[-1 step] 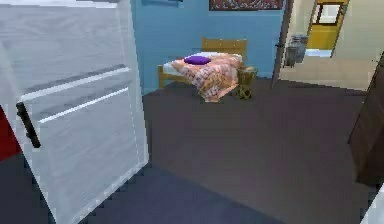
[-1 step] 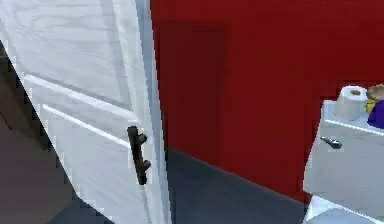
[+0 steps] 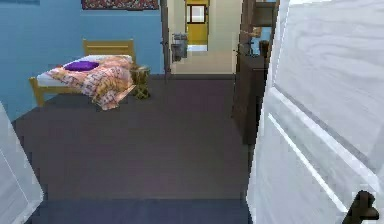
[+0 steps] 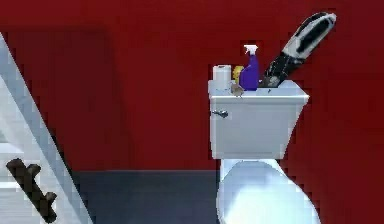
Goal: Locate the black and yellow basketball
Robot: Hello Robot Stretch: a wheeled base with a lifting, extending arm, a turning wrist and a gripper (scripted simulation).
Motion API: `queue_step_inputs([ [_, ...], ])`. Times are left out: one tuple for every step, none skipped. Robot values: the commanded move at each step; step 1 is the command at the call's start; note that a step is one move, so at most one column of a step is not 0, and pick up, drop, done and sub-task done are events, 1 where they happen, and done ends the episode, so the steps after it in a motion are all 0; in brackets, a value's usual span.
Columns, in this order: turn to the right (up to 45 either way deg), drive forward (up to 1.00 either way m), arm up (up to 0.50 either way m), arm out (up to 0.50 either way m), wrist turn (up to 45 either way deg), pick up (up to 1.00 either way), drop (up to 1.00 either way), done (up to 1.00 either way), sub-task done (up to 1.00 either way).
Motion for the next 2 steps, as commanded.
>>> queue_step_inputs([
  [0.0, 1.0, 0.0, 0.0, 0.0, 0.0, 0.0, 0.0, 0.0],
  [0.0, 1.0, 0.0, 0.0, 0.0, 0.0, 0.0, 0.0, 0.0],
])
